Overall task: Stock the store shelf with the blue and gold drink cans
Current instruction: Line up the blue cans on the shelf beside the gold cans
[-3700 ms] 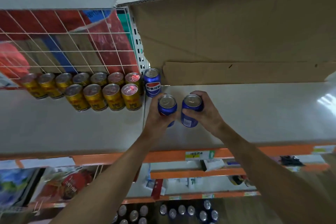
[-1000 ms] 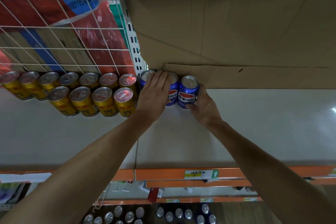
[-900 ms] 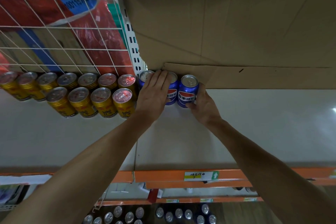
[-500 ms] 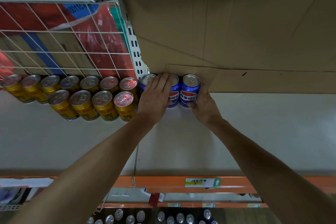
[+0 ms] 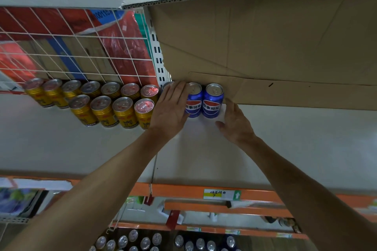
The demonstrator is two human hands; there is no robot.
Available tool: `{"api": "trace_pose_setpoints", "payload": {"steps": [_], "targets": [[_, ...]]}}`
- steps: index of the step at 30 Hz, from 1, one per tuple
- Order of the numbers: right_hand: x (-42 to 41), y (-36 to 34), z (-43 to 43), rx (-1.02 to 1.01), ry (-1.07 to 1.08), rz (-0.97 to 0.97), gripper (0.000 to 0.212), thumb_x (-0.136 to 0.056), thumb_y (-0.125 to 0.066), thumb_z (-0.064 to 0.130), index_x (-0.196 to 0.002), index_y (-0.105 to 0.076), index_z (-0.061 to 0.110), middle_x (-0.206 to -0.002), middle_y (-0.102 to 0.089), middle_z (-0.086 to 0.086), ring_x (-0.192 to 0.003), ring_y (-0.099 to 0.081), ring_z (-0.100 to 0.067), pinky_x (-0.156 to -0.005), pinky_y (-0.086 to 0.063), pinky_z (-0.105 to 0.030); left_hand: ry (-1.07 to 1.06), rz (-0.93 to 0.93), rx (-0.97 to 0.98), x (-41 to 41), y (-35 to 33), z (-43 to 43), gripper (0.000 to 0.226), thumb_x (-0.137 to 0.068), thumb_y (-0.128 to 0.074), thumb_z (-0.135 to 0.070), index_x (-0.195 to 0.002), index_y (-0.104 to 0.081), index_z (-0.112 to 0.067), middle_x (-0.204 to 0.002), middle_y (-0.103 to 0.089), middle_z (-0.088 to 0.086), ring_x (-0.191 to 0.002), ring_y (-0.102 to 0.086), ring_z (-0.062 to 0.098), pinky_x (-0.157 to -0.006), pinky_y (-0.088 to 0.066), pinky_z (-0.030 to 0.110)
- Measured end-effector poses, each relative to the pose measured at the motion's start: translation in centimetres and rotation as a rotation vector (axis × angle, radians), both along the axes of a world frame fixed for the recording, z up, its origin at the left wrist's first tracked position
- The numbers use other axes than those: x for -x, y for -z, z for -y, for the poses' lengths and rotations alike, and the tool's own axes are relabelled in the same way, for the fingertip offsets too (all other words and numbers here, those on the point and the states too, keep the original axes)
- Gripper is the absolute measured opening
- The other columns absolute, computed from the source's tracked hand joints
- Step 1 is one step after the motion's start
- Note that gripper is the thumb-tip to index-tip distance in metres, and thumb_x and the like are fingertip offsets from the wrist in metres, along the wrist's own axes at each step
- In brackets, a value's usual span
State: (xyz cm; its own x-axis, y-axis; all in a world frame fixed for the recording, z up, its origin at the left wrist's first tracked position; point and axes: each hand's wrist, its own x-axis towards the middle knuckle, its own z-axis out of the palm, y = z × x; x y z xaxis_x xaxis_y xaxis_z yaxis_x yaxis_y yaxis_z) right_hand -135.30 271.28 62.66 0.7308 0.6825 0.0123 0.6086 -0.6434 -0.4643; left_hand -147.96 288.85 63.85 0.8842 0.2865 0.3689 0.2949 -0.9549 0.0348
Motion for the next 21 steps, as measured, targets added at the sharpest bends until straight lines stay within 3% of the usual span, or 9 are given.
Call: {"api": "trace_pose_setpoints", "payload": {"steps": [5,9,18,21], "targets": [[1.7,0.1,1.9,0.13,-0.083,0.109,0.077,-0.094,-0.066,0.03,-0.154,-0.021,0.01,-0.155,-0.035,-0.011,-0.139,-0.038,-0.025,-0.107,-0.041,-0.036,-0.027,0.054,-0.003,4.9,1.5,2.9,0.084,-0.084,-0.077,-0.026,-0.153,-0.036,-0.002,-0.157,-0.039,0.019,-0.147,-0.036,0.033,-0.12,-0.031,0.048],[3.9,0.0,2.7,0.151,-0.156,0.157,0.073,-0.094,-0.065,0.031,-0.152,-0.026,0.01,-0.152,-0.039,-0.01,-0.137,-0.039,-0.025,-0.106,-0.041,-0.035,-0.04,-0.018,0.061,7.9,3.0,5.1,0.079,-0.085,-0.075,-0.027,-0.152,-0.039,-0.004,-0.156,-0.04,0.018,-0.147,-0.036,0.034,-0.117,-0.035,0.051],[12.7,-1.3,1.5,0.152,-0.348,0.131,0.07,-0.097,-0.059,0.03,-0.155,-0.023,0.011,-0.159,-0.03,-0.007,-0.145,-0.028,-0.024,-0.115,-0.027,-0.033,-0.146,-0.066,0.108,17.0,4.1,5.5,0.068,-0.091,-0.067,-0.031,-0.15,-0.042,-0.007,-0.154,-0.044,0.016,-0.145,-0.038,0.035,-0.121,-0.024,0.047],[16.9,-1.6,-0.5,0.142,-0.4,0.107,0.069,-0.099,-0.057,0.029,-0.156,-0.022,0.011,-0.16,-0.028,-0.007,-0.146,-0.026,-0.024,-0.116,-0.026,-0.033,-0.166,-0.043,0.111,21.9,4.4,4.4,0.063,-0.095,-0.062,-0.03,-0.149,-0.043,-0.005,-0.153,-0.045,0.017,-0.144,-0.039,0.037,-0.12,-0.029,0.051]]}}
